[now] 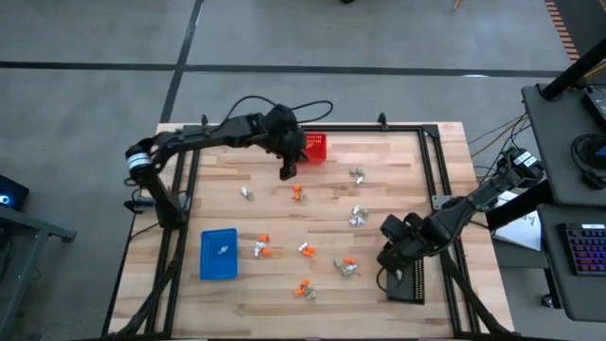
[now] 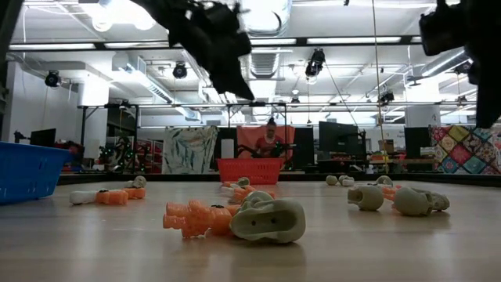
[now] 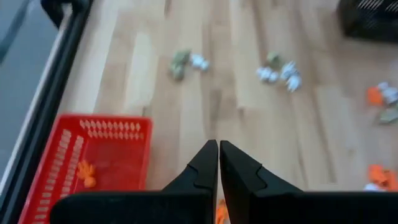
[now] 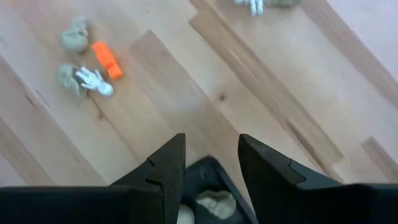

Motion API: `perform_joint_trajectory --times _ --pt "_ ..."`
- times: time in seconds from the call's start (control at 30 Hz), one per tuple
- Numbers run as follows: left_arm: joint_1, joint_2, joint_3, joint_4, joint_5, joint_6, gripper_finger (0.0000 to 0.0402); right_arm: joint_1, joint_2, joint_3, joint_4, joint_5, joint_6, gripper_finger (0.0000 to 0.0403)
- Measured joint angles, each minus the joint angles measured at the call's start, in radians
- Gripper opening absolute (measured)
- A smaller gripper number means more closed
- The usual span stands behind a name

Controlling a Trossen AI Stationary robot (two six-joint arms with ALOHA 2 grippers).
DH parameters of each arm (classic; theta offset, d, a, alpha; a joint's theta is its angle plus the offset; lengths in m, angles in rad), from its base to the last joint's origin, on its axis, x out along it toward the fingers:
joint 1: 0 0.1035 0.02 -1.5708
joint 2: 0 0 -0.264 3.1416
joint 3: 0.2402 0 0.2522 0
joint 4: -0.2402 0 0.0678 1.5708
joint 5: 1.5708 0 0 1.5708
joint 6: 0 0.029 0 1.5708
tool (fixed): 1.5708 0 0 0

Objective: Sort Halloween decoration
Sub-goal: Put the white skeleton toy into the blue bin

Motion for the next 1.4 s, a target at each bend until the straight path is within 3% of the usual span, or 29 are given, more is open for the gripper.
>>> perform_joint_trajectory --times 0.43,0.77,1.13,1.4 --pt "-0.115 -0.244 -0.373 0.409 -0.004 -0.192 0.0000 -0.246 0.002 0.056 0.015 0.002 -0.278 0.0136" --pt "-0.194 -0.361 -0.568 0.645 -0.010 -0.358 0.0000 -0.424 0.007 0.055 0.105 -0.007 -0.565 0.0134" --pt "-0.224 -0.480 -0.774 0.992 -0.010 -0.527 0.0000 -0.537 0.125 0.055 0.186 -0.106 -0.789 0.0134" --pt "-0.224 -0.499 -0.829 1.251 -0.011 -0.560 0.0000 -0.545 0.250 0.076 0.196 -0.123 -0.945 0.0151"
